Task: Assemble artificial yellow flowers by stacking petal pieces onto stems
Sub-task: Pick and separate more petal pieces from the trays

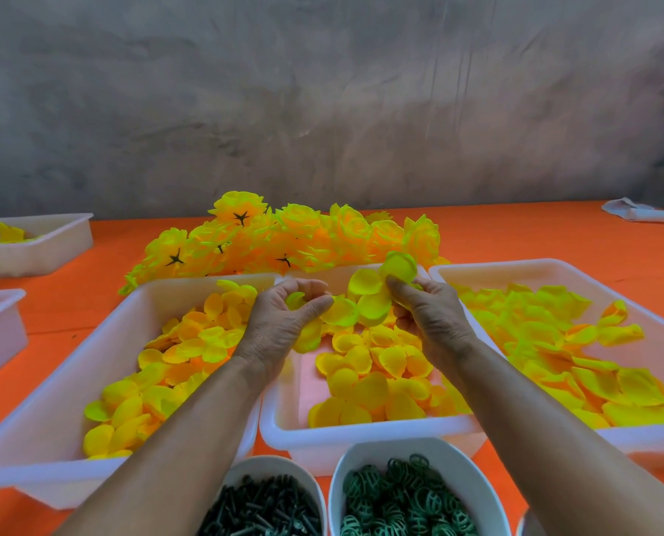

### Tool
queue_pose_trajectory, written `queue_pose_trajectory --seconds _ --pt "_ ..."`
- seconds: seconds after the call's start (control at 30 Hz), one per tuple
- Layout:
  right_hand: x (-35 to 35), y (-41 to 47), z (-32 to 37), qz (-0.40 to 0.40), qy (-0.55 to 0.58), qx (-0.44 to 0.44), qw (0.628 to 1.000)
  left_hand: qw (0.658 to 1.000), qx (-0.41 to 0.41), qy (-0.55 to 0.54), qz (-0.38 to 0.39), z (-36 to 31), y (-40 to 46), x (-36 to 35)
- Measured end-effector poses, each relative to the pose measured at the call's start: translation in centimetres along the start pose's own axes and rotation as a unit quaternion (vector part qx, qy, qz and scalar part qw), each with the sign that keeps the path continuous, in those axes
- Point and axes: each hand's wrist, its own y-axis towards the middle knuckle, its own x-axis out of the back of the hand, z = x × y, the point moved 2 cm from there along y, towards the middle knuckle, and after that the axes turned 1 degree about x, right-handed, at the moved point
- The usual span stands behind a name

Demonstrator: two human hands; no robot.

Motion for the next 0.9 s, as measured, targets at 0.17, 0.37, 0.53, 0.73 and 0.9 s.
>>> queue_pose_trajectory --seconds 0.17,0.37,0.53,0.73,0.9 --pt "-0.2 0.2 0.3 0.061 0.121 -0.045 0.990 1.000 0.002 -0.013 -0.019 -0.3 -0.3 -0.1" --pt "-1.1 0.0 0.3 0.194 0.117 -0.059 0.972 1.000 0.006 -0.011 -0.020 -0.4 -0.3 -0.2" --pt "-1.5 -0.2 -0.5 0.236 0.050 -0.084 0.967 1.000 0.004 0.020 0.018 -0.3 -0.4 -0.4" --pt "-1.0 0.0 -0.9 0.174 -0.013 -0.063 0.983 1.000 0.009 0.011 0.027 -0.3 -0.4 -0.3" --pt "-0.6 0.1 -0.8 0.094 -0.034 -0.047 0.994 1.000 0.026 -0.003 0.010 -0.1 -0.3 -0.4"
